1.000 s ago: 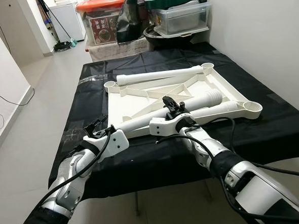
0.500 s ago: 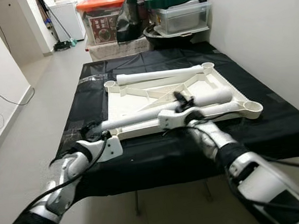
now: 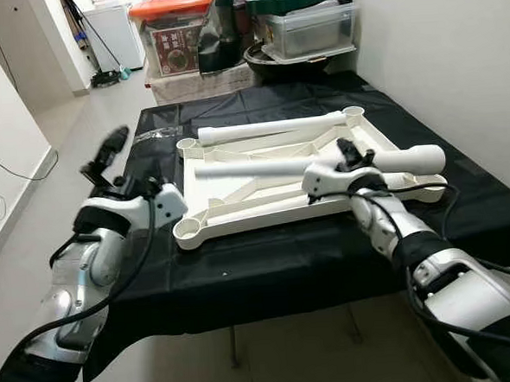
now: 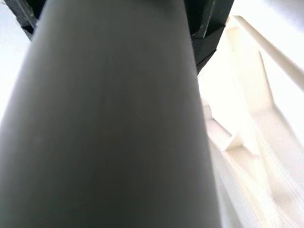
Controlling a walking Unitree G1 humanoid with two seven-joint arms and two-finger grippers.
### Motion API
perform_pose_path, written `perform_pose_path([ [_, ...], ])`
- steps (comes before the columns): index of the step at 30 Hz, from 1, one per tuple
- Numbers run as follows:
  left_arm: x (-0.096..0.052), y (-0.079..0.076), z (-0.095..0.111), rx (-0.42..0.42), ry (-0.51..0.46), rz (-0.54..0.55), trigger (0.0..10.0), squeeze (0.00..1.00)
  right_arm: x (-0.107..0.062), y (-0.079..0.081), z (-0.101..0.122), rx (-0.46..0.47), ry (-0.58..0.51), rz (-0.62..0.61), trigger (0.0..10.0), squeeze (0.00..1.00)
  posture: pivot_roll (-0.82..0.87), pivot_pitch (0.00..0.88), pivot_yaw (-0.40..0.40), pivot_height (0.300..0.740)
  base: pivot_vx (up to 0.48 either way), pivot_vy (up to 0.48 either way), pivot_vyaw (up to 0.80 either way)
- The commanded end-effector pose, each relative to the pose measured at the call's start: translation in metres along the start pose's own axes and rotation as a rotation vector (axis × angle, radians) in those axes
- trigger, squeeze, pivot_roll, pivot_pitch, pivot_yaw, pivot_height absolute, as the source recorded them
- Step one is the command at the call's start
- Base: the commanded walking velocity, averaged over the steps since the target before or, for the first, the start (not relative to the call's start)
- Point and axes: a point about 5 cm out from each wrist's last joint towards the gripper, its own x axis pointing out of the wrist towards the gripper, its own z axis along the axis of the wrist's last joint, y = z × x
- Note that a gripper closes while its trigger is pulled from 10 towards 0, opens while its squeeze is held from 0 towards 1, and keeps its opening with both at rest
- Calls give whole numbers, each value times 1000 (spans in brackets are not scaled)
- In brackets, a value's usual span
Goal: Building children table
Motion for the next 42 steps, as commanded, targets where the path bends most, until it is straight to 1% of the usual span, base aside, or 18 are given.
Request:
perform_pose_path([
  [1,-6,1,-3,-88,41,42,10000,0,8,-19,15,329,-17,-48,0,0,-101,0,49,740,0,0,0],
  [2,-6,1,-3,-88,41,42,10000,0,8,-19,15,329,-17,-48,0,0,-101,0,49,740,0,0,0],
  [4,-12,-6,-8,-236,122,60,10000,0,11,-27,31,751,-57,-22,0,0,-102,0,54,740,0,0,0],
  [5,-12,-6,-8,-236,122,60,10000,0,11,-27,31,751,-57,-22,0,0,-102,0,54,740,0,0,0],
  [6,-15,-11,-9,-284,162,66,10000,0,11,-31,41,902,-100,-7,0,0,-103,0,54,740,0,0,0],
  [7,-15,-11,-9,-284,162,66,10000,0,11,-31,41,902,-100,-7,0,0,-103,0,54,740,0,0,0],
  [8,-20,-17,-10,-342,196,63,10000,0,10,-32,53,1057,-147,23,0,0,-99,0,53,740,0,0,0],
  [9,-20,-17,-10,-342,196,63,10000,0,10,-32,53,1057,-147,23,0,0,-99,0,53,740,0,0,0],
  [10,-24,-23,-11,-405,227,63,10000,0,7,-32,63,1175,-197,47,0,0,-97,0,54,740,0,0,0],
  [15,-33,-32,-6,-581,238,63,10000,0,0,-30,77,1370,-259,59,588,0,-90,0,59,740,0,0,0],
  [16,-36,-36,-2,-632,230,48,10000,0,-5,-26,83,1444,-286,85,10000,0,-83,0,61,740,0,0,0],
  [17,-38,-40,2,-672,217,15,10000,0,-11,-21,91,1527,-320,127,10000,0,-65,0,50,740,0,0,0],
  [20,-40,-46,7,-726,203,-50,10000,0,-17,-19,99,1576,-363,159,10000,0,-64,0,51,740,0,0,0],
  [21,-44,-56,19,-803,168,-169,10000,0,-27,-15,112,1650,-440,233,10000,0,-64,0,51,740,0,0,0],
  [24,-45,-58,21,-817,158,-198,10000,0,-29,-14,115,1663,-458,253,10000,0,-64,0,51,740,0,0,0],
  [30,-54,-72,33,-868,134,-350,10000,0,-44,-13,129,1862,-532,424,10000,0,-57,0,37,740,0,0,0],
  [34,-58,-75,36,-894,144,-356,10000,0,-49,-14,130,1876,-550,451,10000,0,-61,0,32,740,0,0,0],
  [42,-70,-76,44,-1033,205,-271,10000,0,-55,0,113,1706,-474,368,10000,0,-62,0,30,740,0,0,0],
])
